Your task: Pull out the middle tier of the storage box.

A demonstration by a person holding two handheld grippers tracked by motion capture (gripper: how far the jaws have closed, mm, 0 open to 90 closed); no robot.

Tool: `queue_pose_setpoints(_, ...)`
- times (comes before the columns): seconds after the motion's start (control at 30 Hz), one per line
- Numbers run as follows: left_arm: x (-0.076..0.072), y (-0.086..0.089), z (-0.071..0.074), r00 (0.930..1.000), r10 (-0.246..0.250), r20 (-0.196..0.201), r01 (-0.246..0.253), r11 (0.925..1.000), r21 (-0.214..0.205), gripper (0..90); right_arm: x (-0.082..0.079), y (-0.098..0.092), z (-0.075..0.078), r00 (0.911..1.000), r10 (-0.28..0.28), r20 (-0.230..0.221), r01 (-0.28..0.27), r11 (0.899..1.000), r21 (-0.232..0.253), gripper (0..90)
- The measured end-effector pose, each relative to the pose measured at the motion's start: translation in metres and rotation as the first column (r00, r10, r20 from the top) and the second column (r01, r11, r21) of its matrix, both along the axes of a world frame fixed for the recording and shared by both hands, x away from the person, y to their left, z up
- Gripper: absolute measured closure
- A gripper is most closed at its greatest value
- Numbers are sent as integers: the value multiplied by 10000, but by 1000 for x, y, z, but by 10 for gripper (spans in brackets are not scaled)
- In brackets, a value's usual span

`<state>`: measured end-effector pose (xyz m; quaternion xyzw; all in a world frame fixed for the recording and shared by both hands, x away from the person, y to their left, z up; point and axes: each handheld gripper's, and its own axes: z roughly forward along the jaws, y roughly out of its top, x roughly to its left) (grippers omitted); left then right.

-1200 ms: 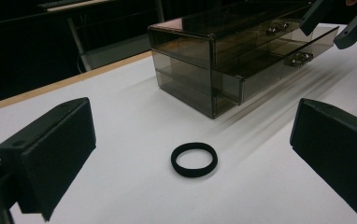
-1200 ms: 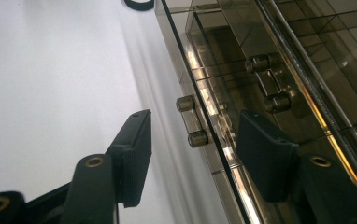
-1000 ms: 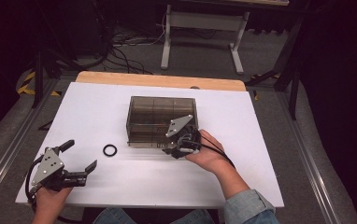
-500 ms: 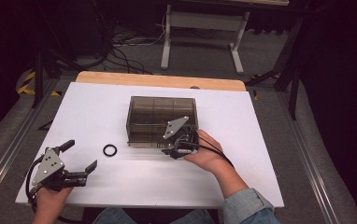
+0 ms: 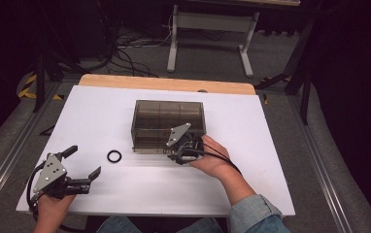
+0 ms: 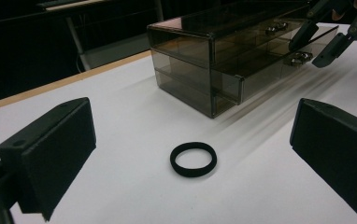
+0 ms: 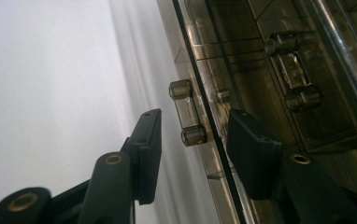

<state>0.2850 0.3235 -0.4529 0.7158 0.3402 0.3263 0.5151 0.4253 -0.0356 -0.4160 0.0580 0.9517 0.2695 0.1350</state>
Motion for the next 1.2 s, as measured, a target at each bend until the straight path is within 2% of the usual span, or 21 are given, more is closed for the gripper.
queue_pose_setpoints(0.07,0,0,0,10000,3,-10,-3,10000,23,10,0,1,-2,10000,-3,40,4,10000,-22,581)
queue_pose_setpoints(0.13,0,0,0,10000,2,-11,-2,10000,23,10,0,1,-2,9999,70,71,-69,9997,-248,597)
queue_pose_setpoints(0.2,0,0,0,10000,-4,-11,4,10000,23,10,0,2,-4,9998,-27,192,30,9999,-166,608)
queue_pose_setpoints(0.3,0,0,0,10000,-22,-16,22,10000,24,10,0,3,-4,9998,-36,205,46,9989,-475,638)
queue_pose_setpoints(0.37,0,0,0,10000,-21,-24,21,10000,32,10,-1,4,-4,9992,-171,352,184,9991,-383,663)
queue_pose_setpoints(0.73,0,0,0,10000,-22,-23,22,10000,23,11,-2,5,-4,9989,-276,382,288,9991,-319,668)
queue_pose_setpoints(0.9,0,0,0,10000,-30,-11,30,10000,3,11,-1,5,-4,9988,-76,480,96,9991,-413,669)
queue_pose_setpoints(1.03,0,0,0,10000,-31,-13,31,10000,-4,11,-2,5,-3,9990,-73,449,94,9989,-468,675)
queue_pose_setpoints(1.07,0,0,0,10000,-27,-13,27,10000,-1,11,-4,5,-3,9989,-212,427,232,9987,-456,675)
queue_pose_setpoints(1.2,0,0,0,10000,-27,-9,27,10000,-5,11,-6,4,-2,9991,-35,421,58,9986,-533,675)
